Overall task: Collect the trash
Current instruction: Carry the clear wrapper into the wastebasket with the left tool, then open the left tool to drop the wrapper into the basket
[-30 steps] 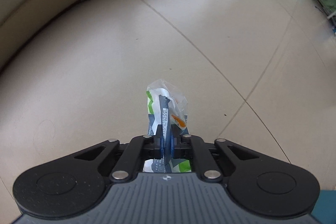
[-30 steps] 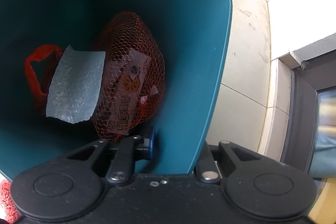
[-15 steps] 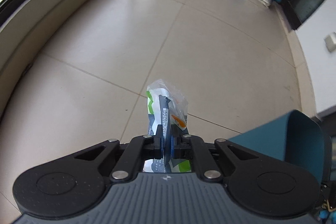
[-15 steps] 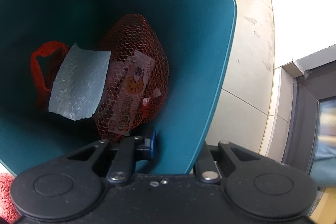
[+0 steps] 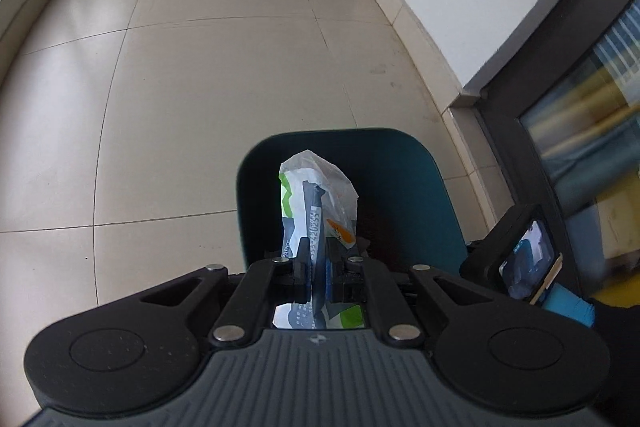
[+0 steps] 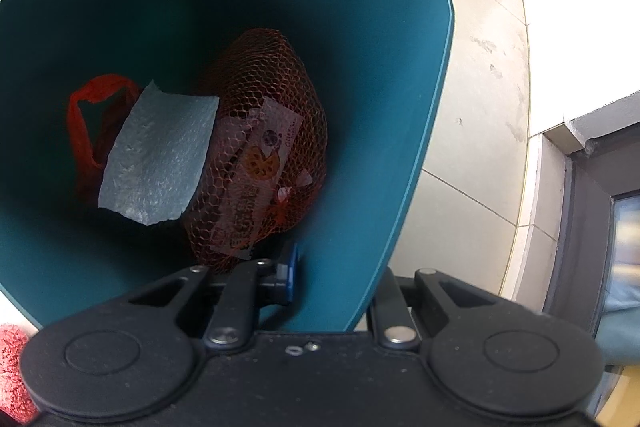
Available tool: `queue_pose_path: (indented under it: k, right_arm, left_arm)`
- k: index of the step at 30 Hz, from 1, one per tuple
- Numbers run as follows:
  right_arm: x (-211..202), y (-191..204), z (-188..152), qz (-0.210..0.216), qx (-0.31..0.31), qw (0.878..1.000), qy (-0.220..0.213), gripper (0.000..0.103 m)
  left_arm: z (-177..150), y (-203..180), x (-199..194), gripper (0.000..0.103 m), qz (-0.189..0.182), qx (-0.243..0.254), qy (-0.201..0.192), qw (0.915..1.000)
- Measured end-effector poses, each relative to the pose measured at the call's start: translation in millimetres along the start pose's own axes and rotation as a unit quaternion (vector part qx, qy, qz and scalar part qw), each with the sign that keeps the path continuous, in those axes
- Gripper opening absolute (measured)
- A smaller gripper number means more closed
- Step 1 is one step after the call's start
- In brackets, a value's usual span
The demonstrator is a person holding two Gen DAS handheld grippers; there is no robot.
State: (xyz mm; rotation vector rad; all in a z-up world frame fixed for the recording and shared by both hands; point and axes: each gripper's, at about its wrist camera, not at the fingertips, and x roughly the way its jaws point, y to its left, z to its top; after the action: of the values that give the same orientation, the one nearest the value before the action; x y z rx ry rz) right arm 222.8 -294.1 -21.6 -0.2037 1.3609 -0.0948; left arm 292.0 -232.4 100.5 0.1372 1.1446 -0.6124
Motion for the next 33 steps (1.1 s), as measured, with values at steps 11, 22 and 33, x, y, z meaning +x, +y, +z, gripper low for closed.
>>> queue_pose_path:
  k: [11,22,33]
  right_arm:
    - [-8,-12,-2,0.016,0.007,1.0,-0.008,0.013]
    - [-11,-16,-3,0.024,0.011,1.0,-0.009,0.015]
    - [-14,-20,2,0.044,-0.005,0.999,0.001,0.019]
  left_arm:
    - [-18,-26,95,0.006,0.064,0.028,0.045,0.9966]
    - [-37,-31,122,0.057,0.05,0.046,0.063,0.9957]
    - [-52,-23,56,0.069,0.024,0.032,0.007,0.9992]
